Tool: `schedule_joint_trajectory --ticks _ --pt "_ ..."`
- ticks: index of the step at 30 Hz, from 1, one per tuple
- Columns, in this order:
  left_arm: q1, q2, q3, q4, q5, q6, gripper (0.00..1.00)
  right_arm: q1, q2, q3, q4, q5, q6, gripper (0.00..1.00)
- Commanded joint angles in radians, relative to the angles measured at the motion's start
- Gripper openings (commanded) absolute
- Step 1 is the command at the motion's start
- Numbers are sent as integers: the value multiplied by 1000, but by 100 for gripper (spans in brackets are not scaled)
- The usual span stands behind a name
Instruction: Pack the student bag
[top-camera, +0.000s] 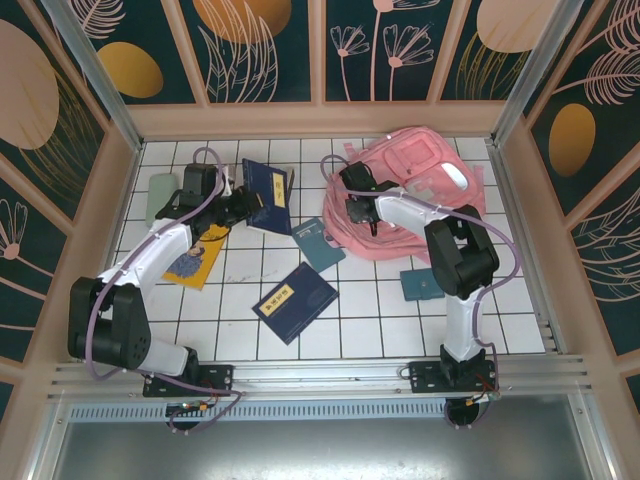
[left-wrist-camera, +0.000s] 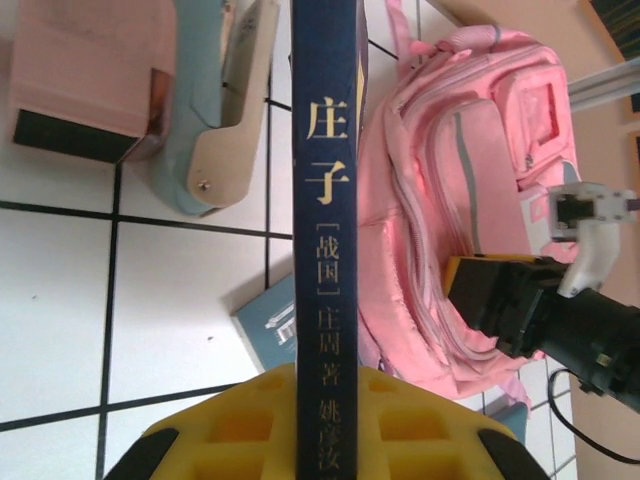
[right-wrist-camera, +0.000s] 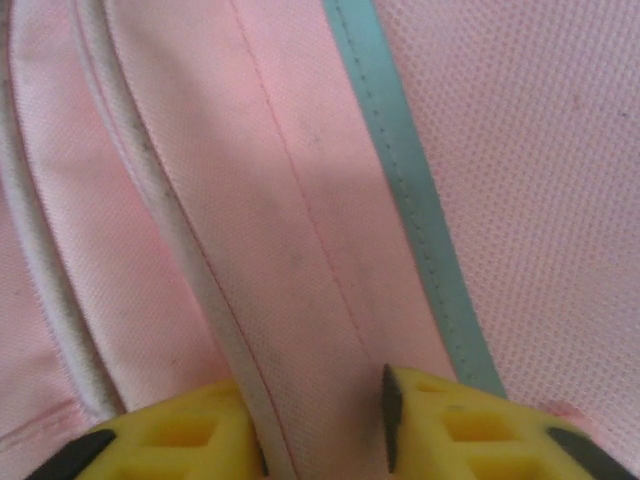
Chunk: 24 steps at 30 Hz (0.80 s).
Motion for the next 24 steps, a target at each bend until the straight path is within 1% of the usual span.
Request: schedule_joint_trajectory --ticks 1,2,7,11,17,20,22,24 --pt "1 10 36 0 96 14 0 -16 41 29 -57 63 12 3" --pt "2 10 40 -2 106 16 0 -15 44 41 -65 63 14 0" --pt "1 21 58 -11 102 43 0 3 49 152 -115 45 26 0" --pt "1 38 54 48 155 -25 0 20 46 253 -178 -13 78 0" --pt "-4 63 53 141 152 -113 0 15 -5 336 -208 -128 124 0" --pt "-32 90 68 174 116 -140 0 15 -32 357 -202 -204 135 0" --pt "-61 111 79 189 61 -167 0 -39 -47 378 -209 -263 147 0" --pt "-92 117 66 257 20 -220 0 -73 -67 391 -210 -312 161 0"
